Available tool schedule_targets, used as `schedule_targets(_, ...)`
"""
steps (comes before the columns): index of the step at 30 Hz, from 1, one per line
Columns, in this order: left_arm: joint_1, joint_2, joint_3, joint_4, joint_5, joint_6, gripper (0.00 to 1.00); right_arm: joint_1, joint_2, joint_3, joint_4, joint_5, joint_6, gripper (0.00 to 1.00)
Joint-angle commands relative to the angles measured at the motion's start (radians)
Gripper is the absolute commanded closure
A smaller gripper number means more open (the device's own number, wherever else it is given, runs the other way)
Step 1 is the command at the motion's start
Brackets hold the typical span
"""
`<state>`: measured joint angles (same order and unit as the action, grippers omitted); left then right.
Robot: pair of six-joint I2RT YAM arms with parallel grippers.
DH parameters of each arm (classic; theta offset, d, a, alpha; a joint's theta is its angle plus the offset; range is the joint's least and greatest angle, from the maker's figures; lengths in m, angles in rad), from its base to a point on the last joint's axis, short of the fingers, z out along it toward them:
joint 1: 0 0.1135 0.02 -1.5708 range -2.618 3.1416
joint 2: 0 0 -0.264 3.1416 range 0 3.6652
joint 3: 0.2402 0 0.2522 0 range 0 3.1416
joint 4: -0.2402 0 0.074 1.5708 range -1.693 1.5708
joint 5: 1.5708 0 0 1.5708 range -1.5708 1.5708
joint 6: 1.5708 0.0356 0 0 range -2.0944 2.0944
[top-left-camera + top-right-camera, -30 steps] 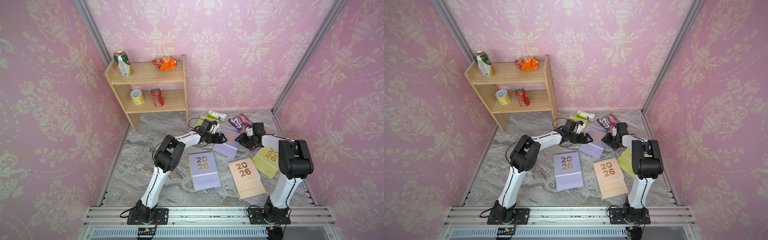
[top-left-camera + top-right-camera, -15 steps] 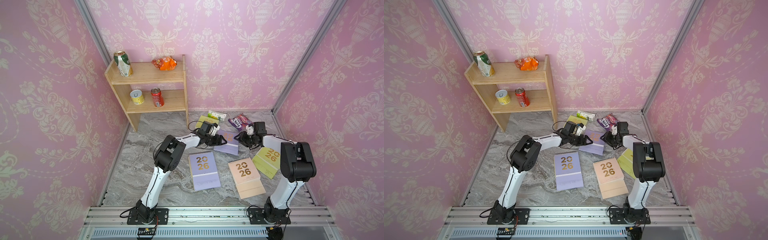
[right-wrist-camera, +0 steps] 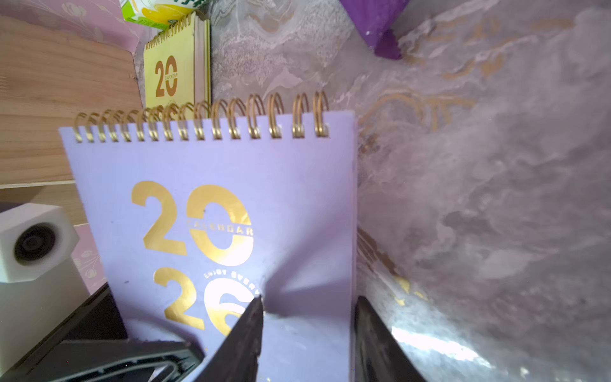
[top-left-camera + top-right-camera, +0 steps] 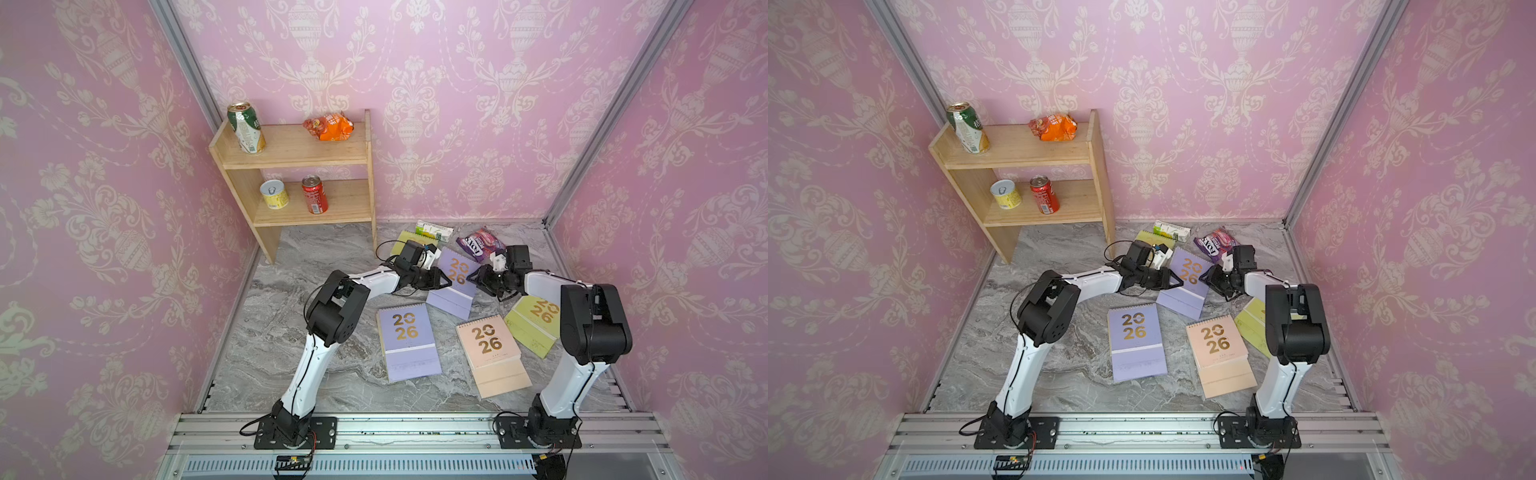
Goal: Stack the calendars
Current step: Pick up the calendar at the center of the board.
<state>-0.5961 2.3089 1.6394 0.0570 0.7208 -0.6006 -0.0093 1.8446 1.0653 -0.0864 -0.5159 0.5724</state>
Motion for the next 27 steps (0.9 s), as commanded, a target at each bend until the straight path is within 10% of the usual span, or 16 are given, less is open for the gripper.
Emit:
schedule_targets(1,-0.005,-0.060,-0.015,0.032,0.023,0.006,0.78,0.015,-0.007,-0.010,0.019,-0.044,-0.026,0.53)
schedule_targets(5,0.002,-0.082,-0.030,0.051,0.029,-0.009,0.99,0.014,-0.020,-0.017,0.026,-0.046,-0.023,0.53)
schedule_targets(27,0.087,-0.461,-0.324,0.327,0.110,-0.109,1.00,0.018,-0.363,-0.218,0.373,-0.269,0.040,0.50)
